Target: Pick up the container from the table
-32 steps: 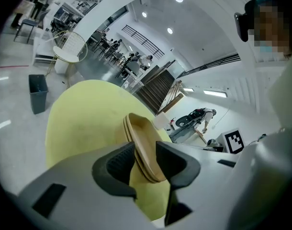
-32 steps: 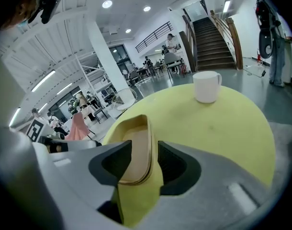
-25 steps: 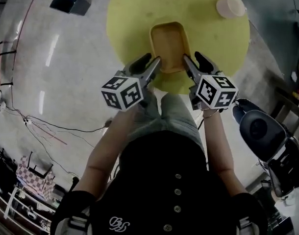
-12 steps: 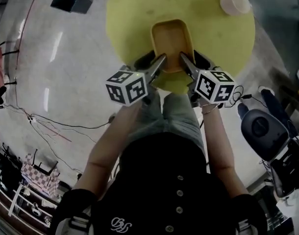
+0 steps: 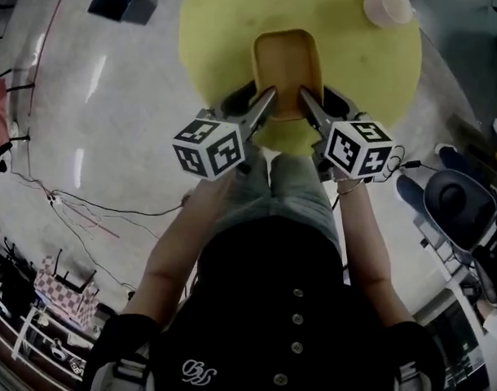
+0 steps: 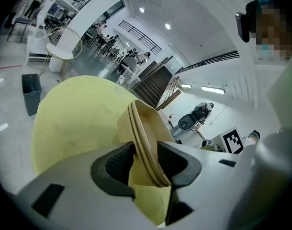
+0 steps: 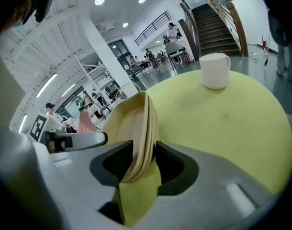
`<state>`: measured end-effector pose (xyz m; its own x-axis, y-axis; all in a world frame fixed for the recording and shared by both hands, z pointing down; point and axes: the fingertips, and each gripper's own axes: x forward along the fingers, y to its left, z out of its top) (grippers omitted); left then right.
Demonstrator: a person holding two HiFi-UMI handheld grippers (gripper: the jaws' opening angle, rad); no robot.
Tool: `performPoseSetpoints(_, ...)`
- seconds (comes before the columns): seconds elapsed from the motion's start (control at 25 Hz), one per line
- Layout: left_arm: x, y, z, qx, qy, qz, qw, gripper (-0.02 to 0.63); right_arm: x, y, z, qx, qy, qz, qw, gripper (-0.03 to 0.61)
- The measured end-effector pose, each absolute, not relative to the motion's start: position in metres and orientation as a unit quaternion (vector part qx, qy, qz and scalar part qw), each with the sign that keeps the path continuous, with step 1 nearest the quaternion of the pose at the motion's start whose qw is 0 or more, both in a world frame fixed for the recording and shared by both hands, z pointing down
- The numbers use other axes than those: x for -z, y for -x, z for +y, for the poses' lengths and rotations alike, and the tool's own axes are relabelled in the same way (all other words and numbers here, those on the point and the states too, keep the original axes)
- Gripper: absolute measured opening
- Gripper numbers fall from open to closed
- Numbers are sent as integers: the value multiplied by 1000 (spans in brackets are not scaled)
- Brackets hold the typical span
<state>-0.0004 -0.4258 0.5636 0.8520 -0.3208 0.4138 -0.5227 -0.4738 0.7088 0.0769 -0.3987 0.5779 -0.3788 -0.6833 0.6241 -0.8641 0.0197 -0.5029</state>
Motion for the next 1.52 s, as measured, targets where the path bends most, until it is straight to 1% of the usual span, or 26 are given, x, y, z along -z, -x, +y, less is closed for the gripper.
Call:
performPoseSetpoints(0.48,-521,9,-450,-83,-872,-262,405,146,-536,-69,-422,-402,-552,-726,81,130)
performPoseSetpoints(0.92,-473,13,-456,-40,-897,-253,362,146,-494,-73,-433,-358,-576,-732,64,94)
performPoseSetpoints(1.12,-448,25,-466,-3,-902,-252,350,144,-468,-63,-443,-332,-577,-744,52,86)
performPoseSetpoints(1.32,-424,38,-475,30,-907,-253,334,126,-438,-54,-450,-303,-580,-756,31,80)
performPoseSetpoints(1.52,-396,45,-473,69,-910,-252,321,121,-408,-49,-448,-265,-579,-770,31,80)
